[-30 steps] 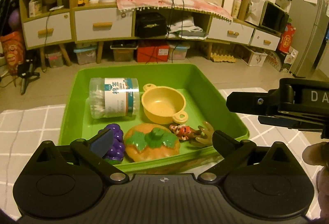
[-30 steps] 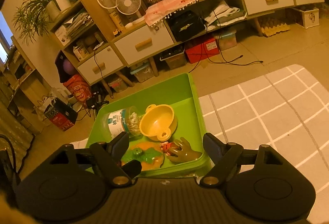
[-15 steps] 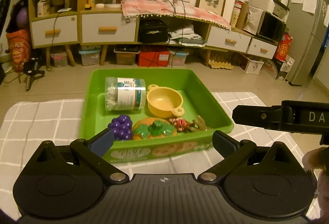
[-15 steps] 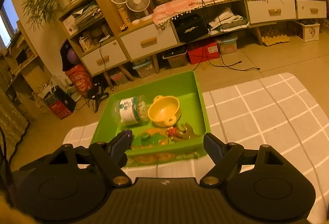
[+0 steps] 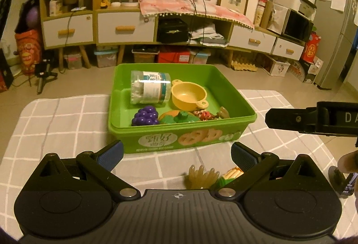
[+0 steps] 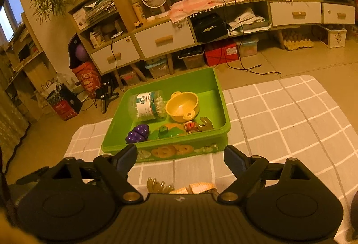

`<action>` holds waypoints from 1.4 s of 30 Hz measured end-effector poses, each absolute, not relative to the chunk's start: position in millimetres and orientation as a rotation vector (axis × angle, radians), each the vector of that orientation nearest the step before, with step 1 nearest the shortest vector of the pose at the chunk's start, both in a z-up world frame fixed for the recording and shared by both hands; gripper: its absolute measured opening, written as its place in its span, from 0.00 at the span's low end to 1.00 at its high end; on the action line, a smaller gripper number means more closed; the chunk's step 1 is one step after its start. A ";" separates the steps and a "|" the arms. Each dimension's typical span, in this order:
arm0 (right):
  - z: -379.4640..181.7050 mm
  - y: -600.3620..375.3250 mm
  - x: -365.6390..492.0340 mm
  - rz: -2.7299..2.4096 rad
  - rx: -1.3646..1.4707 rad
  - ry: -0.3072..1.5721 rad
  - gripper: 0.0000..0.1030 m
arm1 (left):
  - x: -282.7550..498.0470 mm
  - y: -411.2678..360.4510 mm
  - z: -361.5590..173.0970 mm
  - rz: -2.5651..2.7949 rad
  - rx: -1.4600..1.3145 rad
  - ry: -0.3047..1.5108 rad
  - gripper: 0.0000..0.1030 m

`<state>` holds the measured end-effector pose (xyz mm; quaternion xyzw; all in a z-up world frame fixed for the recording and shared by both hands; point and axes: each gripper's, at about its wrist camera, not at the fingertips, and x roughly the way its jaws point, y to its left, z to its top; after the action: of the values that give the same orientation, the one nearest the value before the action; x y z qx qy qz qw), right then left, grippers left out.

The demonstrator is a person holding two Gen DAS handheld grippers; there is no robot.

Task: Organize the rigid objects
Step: 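Withdraw both grippers from the bin toward the pink card box and pink pig toy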

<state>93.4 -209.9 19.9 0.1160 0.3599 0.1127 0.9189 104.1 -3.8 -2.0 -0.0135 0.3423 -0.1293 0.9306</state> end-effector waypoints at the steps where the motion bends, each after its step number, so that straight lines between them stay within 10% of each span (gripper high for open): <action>1: 19.4 -209.8 91.4 0.231 0.238 0.743 0.61 | 101.9 -3.3 -1.9 -0.264 -0.021 0.698 0.98; 42: -23.1 -210.6 29.8 0.266 -0.013 0.770 0.73 | 41.3 28.1 -44.7 -0.295 -0.061 0.784 0.98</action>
<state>29.8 -210.6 -23.1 -0.0065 0.3744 0.1292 0.9182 41.3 28.1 -44.7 -0.0295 0.3804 -0.1430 0.9132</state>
